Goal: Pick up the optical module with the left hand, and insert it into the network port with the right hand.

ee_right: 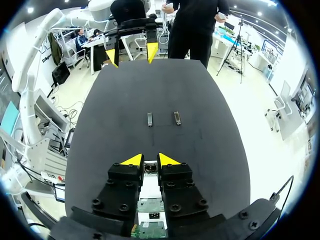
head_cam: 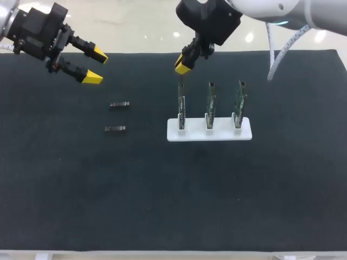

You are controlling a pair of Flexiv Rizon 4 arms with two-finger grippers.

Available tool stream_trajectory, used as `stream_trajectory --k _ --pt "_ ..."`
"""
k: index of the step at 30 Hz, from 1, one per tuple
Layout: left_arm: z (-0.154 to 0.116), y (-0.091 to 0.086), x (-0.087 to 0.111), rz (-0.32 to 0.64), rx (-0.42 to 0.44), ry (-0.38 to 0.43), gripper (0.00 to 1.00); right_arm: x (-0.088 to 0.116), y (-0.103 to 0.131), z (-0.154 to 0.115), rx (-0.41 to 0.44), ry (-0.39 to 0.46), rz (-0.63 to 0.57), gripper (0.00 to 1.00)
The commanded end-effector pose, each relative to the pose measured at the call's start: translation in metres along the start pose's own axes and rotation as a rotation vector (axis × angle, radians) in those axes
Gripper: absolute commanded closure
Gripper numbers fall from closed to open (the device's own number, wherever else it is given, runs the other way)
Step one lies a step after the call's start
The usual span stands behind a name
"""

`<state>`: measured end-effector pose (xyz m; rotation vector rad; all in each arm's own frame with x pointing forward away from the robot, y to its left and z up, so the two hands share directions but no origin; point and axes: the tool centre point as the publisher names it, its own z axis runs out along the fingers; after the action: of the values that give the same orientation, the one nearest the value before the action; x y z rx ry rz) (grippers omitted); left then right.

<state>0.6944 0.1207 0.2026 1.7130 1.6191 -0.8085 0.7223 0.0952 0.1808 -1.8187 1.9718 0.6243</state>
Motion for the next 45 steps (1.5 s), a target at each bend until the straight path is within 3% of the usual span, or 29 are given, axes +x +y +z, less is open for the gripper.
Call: stream_trajectory --k 1,45 --pt "0.0 -0.0001 -0.0004 -0.001 0.0 0.003 0.0 0.0018 0.0006 0.0019 0.002 -0.006 0.001 1.0" --pt "0.0 -0.0001 -0.0004 -0.001 0.0 0.003 0.0 0.0078 -0.0021 0.0051 0.008 -0.024 -0.007 1.0"
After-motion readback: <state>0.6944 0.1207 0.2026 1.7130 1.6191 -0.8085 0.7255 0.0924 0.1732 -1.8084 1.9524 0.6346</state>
